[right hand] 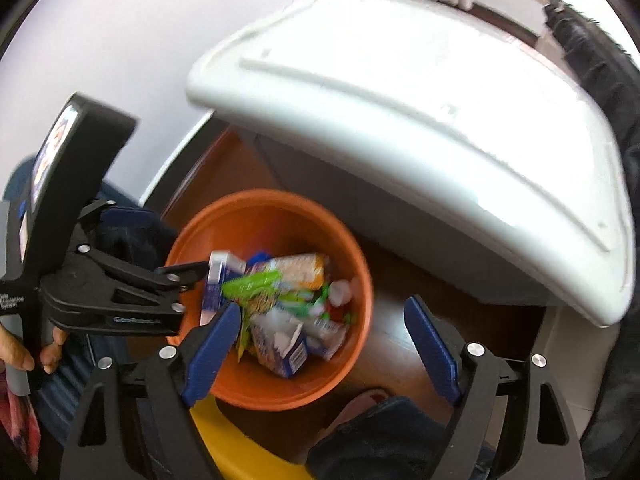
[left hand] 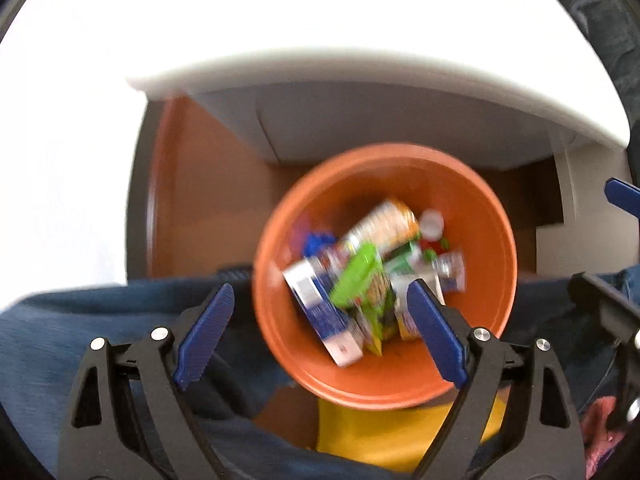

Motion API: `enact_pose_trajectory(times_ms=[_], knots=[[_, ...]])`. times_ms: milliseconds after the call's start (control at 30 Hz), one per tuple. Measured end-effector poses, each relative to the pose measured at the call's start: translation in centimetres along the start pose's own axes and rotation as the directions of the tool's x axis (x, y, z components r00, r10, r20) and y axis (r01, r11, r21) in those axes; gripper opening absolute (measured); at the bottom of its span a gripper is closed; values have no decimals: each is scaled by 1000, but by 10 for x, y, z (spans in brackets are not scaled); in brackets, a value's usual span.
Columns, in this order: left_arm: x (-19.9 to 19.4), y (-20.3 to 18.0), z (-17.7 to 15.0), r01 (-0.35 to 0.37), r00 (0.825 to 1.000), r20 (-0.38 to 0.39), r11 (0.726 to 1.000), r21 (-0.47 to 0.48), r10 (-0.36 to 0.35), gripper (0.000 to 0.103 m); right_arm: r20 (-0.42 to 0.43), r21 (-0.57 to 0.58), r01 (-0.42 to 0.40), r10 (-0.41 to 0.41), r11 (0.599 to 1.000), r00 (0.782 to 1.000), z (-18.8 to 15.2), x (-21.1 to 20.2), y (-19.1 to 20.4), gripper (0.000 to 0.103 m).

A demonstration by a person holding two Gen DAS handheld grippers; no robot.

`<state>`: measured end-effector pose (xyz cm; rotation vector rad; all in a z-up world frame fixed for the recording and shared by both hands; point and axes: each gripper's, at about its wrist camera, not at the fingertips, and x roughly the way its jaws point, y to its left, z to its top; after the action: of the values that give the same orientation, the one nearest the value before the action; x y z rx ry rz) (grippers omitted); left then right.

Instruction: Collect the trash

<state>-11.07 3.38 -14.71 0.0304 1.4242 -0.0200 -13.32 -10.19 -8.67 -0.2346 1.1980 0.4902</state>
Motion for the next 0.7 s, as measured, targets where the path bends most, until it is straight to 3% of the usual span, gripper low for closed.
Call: enact_pose_trajectory(times_ms=[100, 167, 300, 433, 600, 700], knots=[[-30, 7, 13, -11, 994, 112, 1000, -22, 13, 86, 98, 26, 52, -54, 998, 994, 8, -27, -9, 88], [-54, 10, 26, -21, 979, 203, 999, -41, 29, 86, 167, 52, 86, -93, 995, 982, 14, -47, -17, 92], [-98, 9, 51, -39, 929, 366, 998, -56, 57, 87, 307, 130, 138, -172, 982, 936, 28, -89, -36, 97], [-137, 1, 77, -40, 860, 506, 998, -54, 61, 90, 411, 207, 164, -238, 964, 880, 43, -126, -58, 97], [-166, -14, 114, -16, 795, 606, 999, -39, 36, 91, 491, 271, 179, -296, 946, 819, 60, -157, -85, 97], [-172, -21, 133, -2, 772, 635, 999, -42, 28, 91, 520, 299, 189, -326, 935, 789, 72, -165, -97, 97]])
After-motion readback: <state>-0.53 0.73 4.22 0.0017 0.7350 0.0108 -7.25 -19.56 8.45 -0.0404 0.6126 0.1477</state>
